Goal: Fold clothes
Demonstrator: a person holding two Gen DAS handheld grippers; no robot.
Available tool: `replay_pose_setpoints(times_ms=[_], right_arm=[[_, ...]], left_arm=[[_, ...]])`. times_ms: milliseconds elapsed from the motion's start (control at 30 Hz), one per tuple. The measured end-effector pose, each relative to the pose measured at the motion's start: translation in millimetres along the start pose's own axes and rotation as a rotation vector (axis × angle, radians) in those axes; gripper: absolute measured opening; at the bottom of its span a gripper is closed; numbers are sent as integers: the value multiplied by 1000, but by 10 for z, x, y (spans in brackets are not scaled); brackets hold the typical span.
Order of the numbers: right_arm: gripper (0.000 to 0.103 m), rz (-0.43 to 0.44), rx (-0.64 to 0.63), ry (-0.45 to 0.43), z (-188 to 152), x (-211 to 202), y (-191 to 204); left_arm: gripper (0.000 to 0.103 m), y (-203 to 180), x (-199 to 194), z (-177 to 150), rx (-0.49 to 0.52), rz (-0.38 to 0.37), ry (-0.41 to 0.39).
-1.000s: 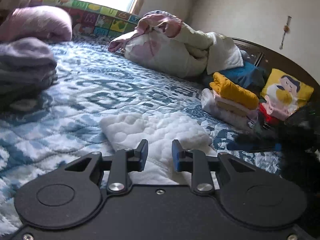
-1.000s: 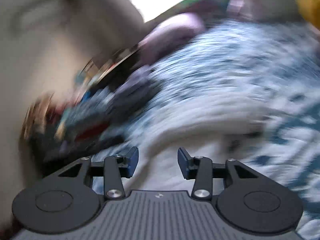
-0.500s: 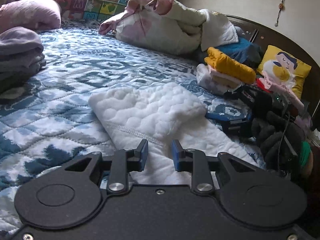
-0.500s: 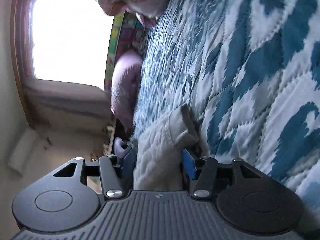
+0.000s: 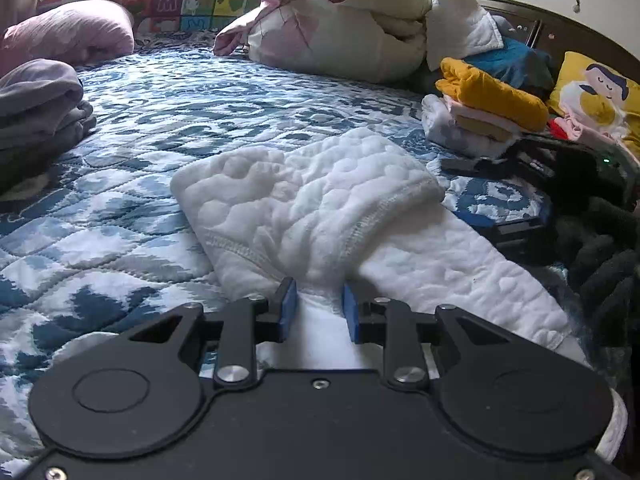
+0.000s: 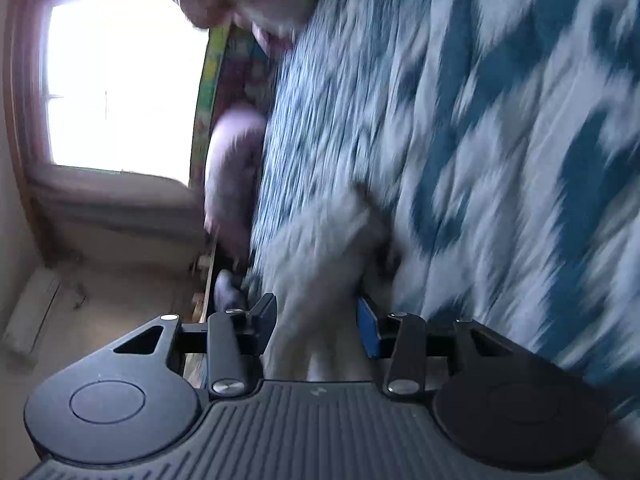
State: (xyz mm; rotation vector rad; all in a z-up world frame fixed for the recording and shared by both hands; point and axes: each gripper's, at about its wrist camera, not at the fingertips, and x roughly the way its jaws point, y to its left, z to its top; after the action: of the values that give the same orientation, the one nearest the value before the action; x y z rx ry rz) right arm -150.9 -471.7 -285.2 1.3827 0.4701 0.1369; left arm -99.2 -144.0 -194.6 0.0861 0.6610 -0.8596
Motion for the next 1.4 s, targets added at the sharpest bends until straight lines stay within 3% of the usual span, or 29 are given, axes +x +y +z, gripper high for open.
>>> replay_pose_setpoints(times_ms=[100,200,300,333,367,533,700,900,1033,1167,1267,1400], right_arm=[[47,14,-4,-45,83,75,-11],[44,53,34,-97,179,106,-80],[29,55,7,-129,240,175,-80],[14,64,7,-133,243,159,-89],[10,74,-5,-140,232,121,-76],[9,108,-96,-160,146,-150,173],[9,42,-144,-171,-47,-491,357],[9,-49,-166,-115,-187,-372,280],[9,-79,-196,-145,-192,-419,297],[9,-86,-272,-157,-247,-451,394],[9,-96,-312,-174,-254,-459,446],[9,-99,-335,-201,-210,-487,438]], left_arm=[[23,105,-189,51,-47,-23,-68],[23,416,-396,90,-201,-9,-159],[23,539,-364,112,-269,26,-177],[23,546,-332,121,-273,30,-175],[23,520,-289,133,-259,36,-168],[23,520,-154,220,-220,34,-163],[23,549,-36,314,-189,25,-164],[23,584,109,427,-151,14,-163],[23,631,369,476,-139,20,-70],[23,481,616,519,-58,99,14],[23,463,680,541,-62,120,24],[23,584,452,539,-129,69,-16]])
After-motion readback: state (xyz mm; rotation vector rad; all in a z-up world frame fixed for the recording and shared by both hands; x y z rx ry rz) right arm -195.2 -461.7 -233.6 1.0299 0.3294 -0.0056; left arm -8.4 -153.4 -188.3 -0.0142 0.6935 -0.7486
